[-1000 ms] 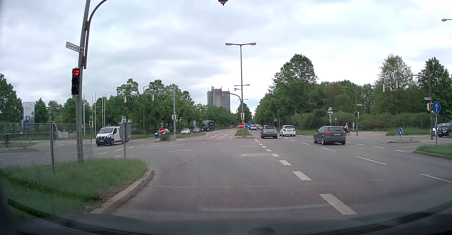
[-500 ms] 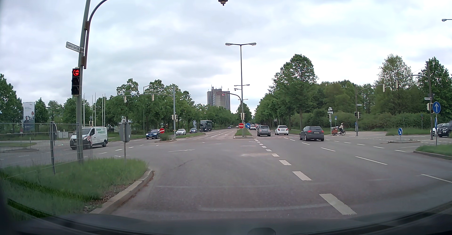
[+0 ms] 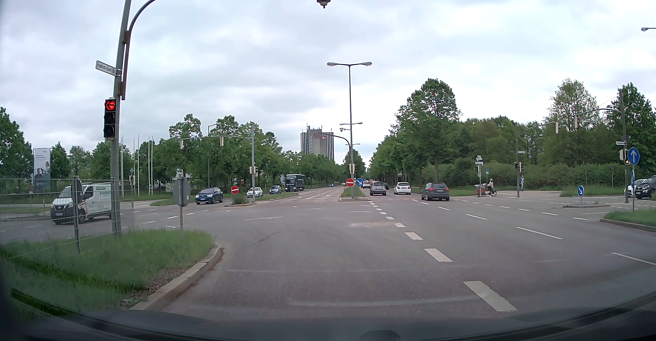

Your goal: Follow the waypoints while adhering to traffic rules and regulations

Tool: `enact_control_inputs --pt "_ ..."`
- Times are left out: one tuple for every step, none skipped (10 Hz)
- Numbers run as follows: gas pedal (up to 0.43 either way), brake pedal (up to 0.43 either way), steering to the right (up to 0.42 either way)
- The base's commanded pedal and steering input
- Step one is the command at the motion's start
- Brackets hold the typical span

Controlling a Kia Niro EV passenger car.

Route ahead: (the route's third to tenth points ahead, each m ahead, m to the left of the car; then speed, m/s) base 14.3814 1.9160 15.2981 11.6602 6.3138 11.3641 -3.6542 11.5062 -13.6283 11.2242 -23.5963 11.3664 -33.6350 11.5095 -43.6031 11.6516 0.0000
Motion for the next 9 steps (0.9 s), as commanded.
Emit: enact_control_inputs --pt "0.0 0.262 -0.003" --pt "0.0 0.262 -0.003" --pt "0.0 0.262 -0.003" --pt "0.0 0.262 -0.003" --pt "0.0 0.262 -0.003" --pt "0.0 0.262 -0.003" --pt "0.0 0.262 -0.003" --pt "0.0 0.262 -0.003" --pt "0.0 0.262 -0.003"
